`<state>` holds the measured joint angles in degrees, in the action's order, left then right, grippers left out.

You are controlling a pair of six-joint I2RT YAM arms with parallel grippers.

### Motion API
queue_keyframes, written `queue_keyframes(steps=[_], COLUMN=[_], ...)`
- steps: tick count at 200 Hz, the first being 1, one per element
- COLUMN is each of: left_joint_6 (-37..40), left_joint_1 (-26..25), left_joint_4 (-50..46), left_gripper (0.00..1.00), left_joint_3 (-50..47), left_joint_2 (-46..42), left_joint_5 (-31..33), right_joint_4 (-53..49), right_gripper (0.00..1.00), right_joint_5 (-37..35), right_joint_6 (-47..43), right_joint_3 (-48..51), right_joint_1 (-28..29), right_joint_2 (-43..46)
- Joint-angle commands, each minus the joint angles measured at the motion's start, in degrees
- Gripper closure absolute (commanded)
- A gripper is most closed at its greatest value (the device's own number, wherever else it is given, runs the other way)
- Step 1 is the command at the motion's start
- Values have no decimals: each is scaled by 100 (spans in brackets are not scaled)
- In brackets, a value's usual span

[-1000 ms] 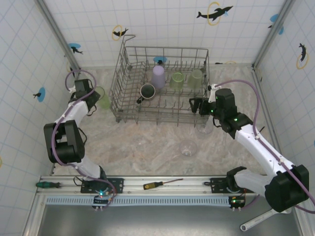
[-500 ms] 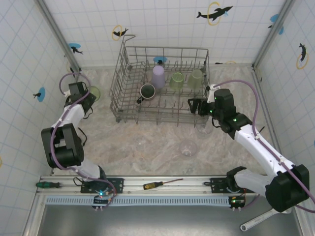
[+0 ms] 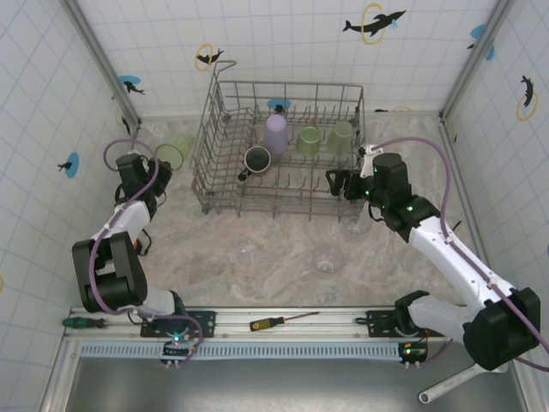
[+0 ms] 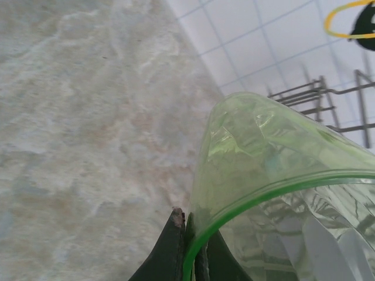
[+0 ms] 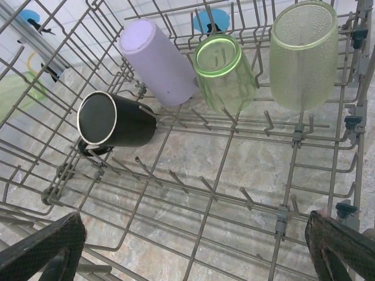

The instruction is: Load the cups into the dish rack

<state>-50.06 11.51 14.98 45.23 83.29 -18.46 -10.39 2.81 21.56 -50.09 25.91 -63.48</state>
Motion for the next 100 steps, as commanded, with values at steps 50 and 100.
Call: queue_keyframes(steps=[50,100], left_joint_6=[-483,-614], left_joint_1=[115,119], left_joint_4=[1375,1797], left_gripper=[100,100], left_joint_3=[-294,-321], left_joint_2=[-556,-761], left_joint_5=[-377,-661], right_joint_4=[-15,45], right_gripper=[0,0], right_joint_5=[-8,41], right_joint_6=[13,43], right_joint_3=[-282,-334], right_joint_1=[80,161], right_joint_2=[-38,-127])
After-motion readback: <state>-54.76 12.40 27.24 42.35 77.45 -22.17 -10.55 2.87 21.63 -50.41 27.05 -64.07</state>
